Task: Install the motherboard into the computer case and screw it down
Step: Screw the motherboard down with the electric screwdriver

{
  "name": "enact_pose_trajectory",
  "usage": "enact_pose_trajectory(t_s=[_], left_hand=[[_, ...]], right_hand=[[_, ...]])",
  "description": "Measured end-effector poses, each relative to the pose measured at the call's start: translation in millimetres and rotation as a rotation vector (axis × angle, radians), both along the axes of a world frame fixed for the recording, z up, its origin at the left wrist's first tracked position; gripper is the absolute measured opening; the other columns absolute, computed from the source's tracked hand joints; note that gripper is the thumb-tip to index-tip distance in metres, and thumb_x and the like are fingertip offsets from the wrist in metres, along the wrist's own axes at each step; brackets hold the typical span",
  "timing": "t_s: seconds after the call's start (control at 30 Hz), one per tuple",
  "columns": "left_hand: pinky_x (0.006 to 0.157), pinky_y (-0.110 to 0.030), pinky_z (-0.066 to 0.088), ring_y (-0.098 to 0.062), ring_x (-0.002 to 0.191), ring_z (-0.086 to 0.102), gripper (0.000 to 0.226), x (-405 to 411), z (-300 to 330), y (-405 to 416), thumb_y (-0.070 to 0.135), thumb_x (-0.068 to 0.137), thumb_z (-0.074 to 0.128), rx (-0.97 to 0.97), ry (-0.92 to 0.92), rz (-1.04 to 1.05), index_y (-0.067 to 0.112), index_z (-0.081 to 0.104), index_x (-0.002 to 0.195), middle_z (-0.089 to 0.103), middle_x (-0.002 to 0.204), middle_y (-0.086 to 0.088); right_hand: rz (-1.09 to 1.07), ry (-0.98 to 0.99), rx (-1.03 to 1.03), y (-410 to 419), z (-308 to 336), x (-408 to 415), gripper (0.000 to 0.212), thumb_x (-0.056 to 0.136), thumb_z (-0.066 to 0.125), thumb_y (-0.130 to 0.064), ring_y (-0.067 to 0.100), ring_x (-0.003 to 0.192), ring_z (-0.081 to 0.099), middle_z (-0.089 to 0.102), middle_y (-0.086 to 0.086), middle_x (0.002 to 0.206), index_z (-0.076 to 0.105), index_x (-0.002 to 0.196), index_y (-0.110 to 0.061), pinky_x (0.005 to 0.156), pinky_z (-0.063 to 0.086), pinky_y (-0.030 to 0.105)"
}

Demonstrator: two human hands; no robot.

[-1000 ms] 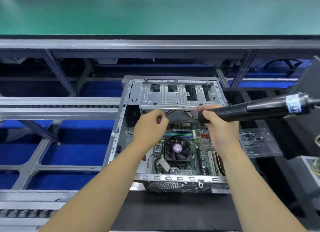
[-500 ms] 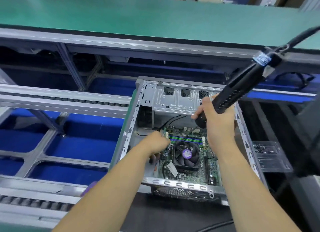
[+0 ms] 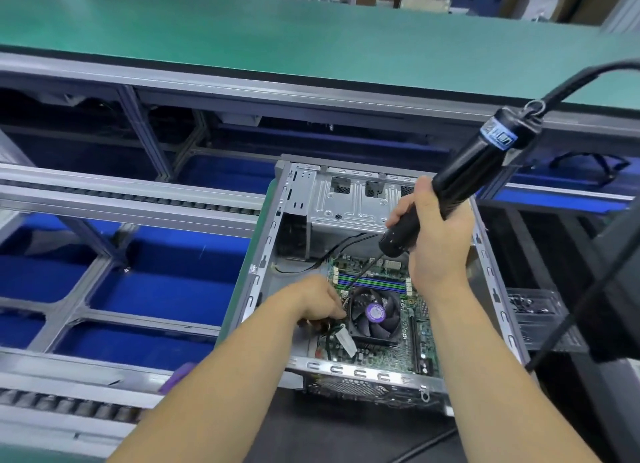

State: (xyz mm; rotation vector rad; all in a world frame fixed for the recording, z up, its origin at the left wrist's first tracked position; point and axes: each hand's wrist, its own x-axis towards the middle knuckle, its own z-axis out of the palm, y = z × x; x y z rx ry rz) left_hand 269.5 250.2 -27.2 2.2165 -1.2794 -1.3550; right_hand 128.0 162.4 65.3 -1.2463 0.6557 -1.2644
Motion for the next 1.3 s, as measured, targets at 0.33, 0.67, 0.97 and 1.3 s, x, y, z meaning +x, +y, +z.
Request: enact_pose_trajectory(t_s=[0.33, 0.67, 0.97, 1.3], left_hand=[[0.074, -0.021, 0.039, -0.021, 0.115, 0.061, 0.025, -2.9, -1.1, -3.5, 0.027, 0.092, 0.069, -0.014, -0.091, -0.044, 0.016, 0.075, 0.114, 0.068, 0.123, -0.002], [0.063, -0.016, 0.043, -0.019, 0.109, 0.063, 0.025, -3.4, -0.5, -3.9, 0.027, 0.091, 0.07, -0.01, -0.099, -0.041, 0.017, 0.076, 0.112, 0.069, 0.121, -0.001], [0.064, -0.029, 0.045, -0.028, 0.075, 0.064, 0.013, -3.6, 3.6, -4.6, 0.017, 0.087, 0.058, 0.074, 0.015, 0.002, 0.012, 0.07, 0.09, 0.063, 0.09, -0.011], [0.073, -0.032, 0.048, -0.022, 0.093, 0.063, 0.089, -9.7, -5.4, -6.7, 0.084, 0.066, 0.061, 0.105, -0.078, -0.037, 0.009, 0.063, 0.114, 0.065, 0.108, -0.008]], right_hand=[[0.101, -0.11, 0.024, 10.8, 11.6, 0.4, 0.07, 0.068, 0.081, -0.07, 0.025, 0.057, 0.052, 0.058, 0.005, 0.065, 0.052, 0.091, -0.01, 0.059, 0.05, 0.032], [0.113, -0.073, 0.041, 12.1, 9.5, 1.1, 0.074, 0.067, 0.079, -0.073, 0.024, 0.057, 0.054, 0.059, 0.004, 0.066, 0.052, 0.093, -0.009, 0.058, 0.051, 0.032], [0.193, -0.004, -0.035, 11.9, 10.5, 5.7, 0.05, 0.069, 0.078, -0.074, 0.023, 0.056, 0.056, 0.06, 0.002, 0.064, 0.065, 0.08, -0.028, 0.059, 0.05, 0.034], [0.276, 0.134, -0.105, 16.8, 21.3, 17.7, 0.041, 0.08, 0.07, -0.048, 0.029, 0.057, 0.061, 0.063, 0.005, 0.064, 0.054, 0.091, -0.013, 0.064, 0.055, 0.042]])
